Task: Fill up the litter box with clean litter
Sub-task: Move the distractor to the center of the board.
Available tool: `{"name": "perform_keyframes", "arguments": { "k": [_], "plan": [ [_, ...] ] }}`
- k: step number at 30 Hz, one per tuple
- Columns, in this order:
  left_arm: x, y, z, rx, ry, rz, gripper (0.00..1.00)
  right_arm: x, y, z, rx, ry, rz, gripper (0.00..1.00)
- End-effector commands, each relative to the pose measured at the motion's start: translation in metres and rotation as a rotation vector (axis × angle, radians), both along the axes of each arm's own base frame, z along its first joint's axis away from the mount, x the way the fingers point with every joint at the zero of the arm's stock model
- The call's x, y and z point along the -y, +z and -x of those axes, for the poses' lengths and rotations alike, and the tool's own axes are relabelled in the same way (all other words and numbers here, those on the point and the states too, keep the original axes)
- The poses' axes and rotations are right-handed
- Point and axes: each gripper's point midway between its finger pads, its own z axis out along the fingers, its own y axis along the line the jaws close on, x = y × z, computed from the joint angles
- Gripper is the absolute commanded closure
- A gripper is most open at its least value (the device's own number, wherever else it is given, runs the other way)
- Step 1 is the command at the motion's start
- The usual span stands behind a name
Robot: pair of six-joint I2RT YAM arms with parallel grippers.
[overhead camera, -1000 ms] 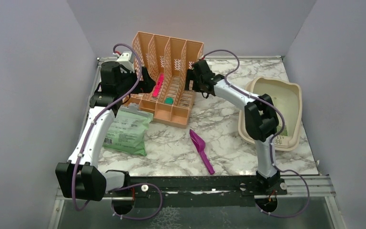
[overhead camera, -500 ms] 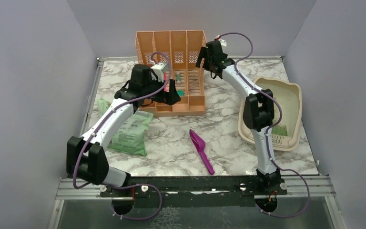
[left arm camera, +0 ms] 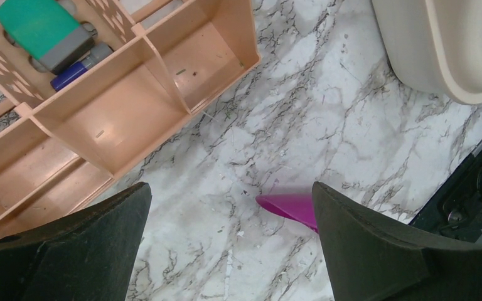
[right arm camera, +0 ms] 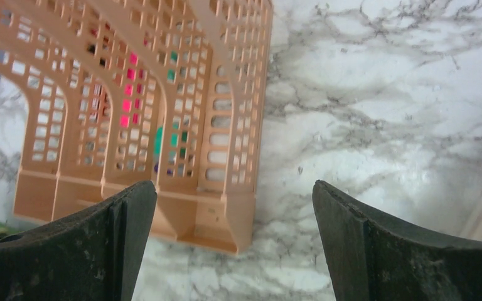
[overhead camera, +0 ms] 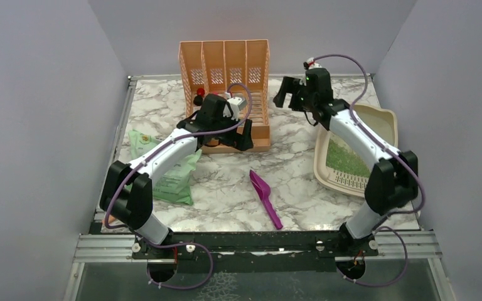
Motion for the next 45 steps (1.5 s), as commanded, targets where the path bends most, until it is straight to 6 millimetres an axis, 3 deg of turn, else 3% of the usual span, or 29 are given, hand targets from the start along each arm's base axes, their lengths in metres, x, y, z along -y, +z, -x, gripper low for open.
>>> {"name": "perform_keyframes", "arguments": {
  "k": [1, 6, 12, 19, 29, 34, 41, 45],
  "plan": [
    [-0.001, -0.01, 0.007, -0.02, 0.019, -0.023, 0.01, 0.006, -0.012, 0.043, -0.018, 0.058, -0.003, 0.0],
    [-0.002, -0.035, 0.021, -0.08, 0.036, -0.064, 0.01, 0.021, -0.025, 0.09, -0.055, 0.049, -0.026, 0.0],
    [-0.008, -0.063, 0.009, -0.109, 0.104, -0.141, 0.02, 0.023, -0.023, 0.115, -0.059, 0.061, -0.072, 0.0],
    [-0.004, -0.085, -0.029, -0.064, 0.146, -0.208, 0.03, 0.03, -0.034, 0.116, -0.118, 0.04, -0.018, 0.0],
    [-0.013, -0.077, -0.099, 0.043, 0.174, -0.238, 0.11, 0.038, -0.041, 0.116, -0.14, 0.008, 0.017, 0.0],
    [-0.026, -0.079, -0.102, 0.06, 0.138, -0.301, 0.12, 0.049, -0.042, 0.115, -0.137, -0.027, 0.07, 0.0],
    [-0.076, -0.101, -0.099, 0.01, 0.229, -0.415, 0.14, 0.061, -0.039, 0.113, -0.131, -0.056, 0.135, 0.0],
    [-0.097, -0.098, -0.113, 0.034, 0.269, -0.456, 0.15, 0.063, -0.038, 0.114, -0.123, -0.058, 0.141, 0.0]
  ]
}}
